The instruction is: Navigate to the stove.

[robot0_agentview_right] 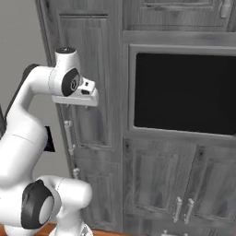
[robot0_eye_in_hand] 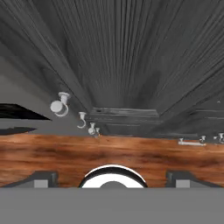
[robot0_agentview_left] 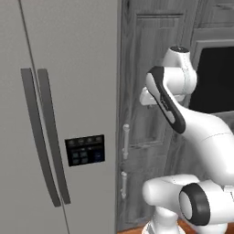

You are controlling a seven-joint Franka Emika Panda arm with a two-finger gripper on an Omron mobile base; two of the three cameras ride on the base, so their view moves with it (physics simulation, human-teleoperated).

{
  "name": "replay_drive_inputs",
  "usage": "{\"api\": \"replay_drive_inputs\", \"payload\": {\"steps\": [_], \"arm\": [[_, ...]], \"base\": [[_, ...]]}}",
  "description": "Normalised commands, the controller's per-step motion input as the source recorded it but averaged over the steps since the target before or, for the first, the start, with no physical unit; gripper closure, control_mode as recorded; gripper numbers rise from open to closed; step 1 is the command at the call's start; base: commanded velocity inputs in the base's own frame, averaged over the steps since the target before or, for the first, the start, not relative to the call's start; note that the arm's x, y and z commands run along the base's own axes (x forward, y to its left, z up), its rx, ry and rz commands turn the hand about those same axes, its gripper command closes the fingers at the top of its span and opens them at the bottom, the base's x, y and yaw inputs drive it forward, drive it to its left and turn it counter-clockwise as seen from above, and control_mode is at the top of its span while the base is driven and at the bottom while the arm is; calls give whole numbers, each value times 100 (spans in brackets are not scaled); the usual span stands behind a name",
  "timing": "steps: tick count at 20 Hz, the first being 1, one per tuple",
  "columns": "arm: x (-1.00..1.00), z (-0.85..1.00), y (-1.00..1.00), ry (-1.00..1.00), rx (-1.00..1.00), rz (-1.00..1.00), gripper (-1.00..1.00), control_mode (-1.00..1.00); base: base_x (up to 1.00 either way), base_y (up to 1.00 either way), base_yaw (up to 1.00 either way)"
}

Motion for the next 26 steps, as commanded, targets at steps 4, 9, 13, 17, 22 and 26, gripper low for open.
{"api": "replay_drive_inputs", "payload": {"steps": [4, 9, 13, 17, 22, 26], "arm": [[0, 0, 0, 0, 0, 0, -100, 100], [0, 0, 0, 0, 0, 0, -100, 100], [0, 0, 0, 0, 0, 0, -100, 100], [0, 0, 0, 0, 0, 0, -100, 100], [0, 0, 0, 0, 0, 0, -100, 100], [0, 0, 0, 0, 0, 0, -100, 100]], "base": [[-49, 16, -64], [-5, 11, -92], [-3, 3, -92], [0, -11, -94], [0, -28, -93], [0, -28, -96]]}}
